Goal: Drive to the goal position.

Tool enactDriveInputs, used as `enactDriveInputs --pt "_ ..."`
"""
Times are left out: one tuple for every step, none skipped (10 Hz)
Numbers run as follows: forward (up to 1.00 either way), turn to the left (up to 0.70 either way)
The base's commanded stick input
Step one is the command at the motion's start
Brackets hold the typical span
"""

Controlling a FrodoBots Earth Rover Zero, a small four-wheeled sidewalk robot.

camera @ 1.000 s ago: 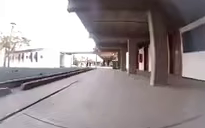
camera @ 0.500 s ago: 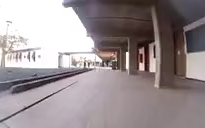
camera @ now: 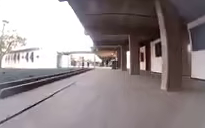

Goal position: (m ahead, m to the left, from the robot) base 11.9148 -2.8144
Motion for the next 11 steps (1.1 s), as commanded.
enactDriveInputs --pt "0.70 0.00" --pt "0.70 0.00" --pt "0.70 0.00" --pt "0.70 0.00" --pt "0.70 0.00" --pt "0.70 0.00" --pt "0.70 0.00" --pt "0.70 0.00" --pt "0.70 0.00" --pt "0.70 0.00" --pt "0.70 0.00"
